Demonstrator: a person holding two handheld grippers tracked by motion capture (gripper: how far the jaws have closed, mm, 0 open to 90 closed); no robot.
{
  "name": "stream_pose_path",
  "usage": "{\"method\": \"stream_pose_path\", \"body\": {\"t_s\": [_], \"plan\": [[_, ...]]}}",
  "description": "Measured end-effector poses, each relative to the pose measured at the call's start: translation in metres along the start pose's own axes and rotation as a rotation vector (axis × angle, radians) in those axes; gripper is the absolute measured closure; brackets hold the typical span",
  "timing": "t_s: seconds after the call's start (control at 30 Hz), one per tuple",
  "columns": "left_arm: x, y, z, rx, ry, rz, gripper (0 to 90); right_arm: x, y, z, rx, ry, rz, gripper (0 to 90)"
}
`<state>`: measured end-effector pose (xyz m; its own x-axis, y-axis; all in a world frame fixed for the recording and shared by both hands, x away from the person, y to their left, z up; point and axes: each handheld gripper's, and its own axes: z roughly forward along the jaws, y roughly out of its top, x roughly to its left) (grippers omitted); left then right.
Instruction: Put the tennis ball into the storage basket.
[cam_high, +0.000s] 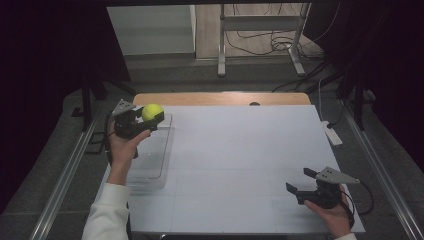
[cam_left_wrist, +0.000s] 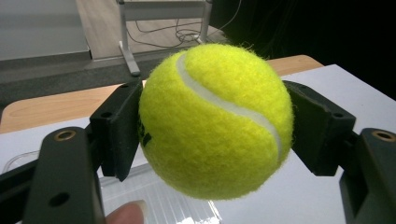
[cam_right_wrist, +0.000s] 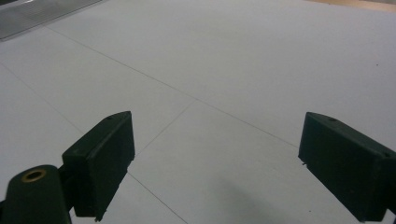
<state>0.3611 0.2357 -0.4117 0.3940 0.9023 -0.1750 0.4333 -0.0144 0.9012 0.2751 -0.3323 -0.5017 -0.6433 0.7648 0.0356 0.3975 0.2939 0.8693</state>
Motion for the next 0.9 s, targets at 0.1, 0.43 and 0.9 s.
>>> {"method": "stream_pose_path", "body": {"t_s": [0.1, 0.43, 0.9], "plan": [[0.003, 0.0, -0.001, -0.004, 0.009, -0.005, 27.1, 0.0, 0.0, 0.0, 0.0, 0.0, -0.001, 10.8], [0.009, -0.001, -0.003, -0.011, 0.027, -0.018, 27.1, 0.0, 0.0, 0.0, 0.003, -0.001, -0.003, 10.8], [0.024, -0.004, -0.003, -0.016, 0.065, -0.043, 27.1, 0.0, -0.001, 0.001, 0.006, -0.002, -0.004, 10.8]]}}
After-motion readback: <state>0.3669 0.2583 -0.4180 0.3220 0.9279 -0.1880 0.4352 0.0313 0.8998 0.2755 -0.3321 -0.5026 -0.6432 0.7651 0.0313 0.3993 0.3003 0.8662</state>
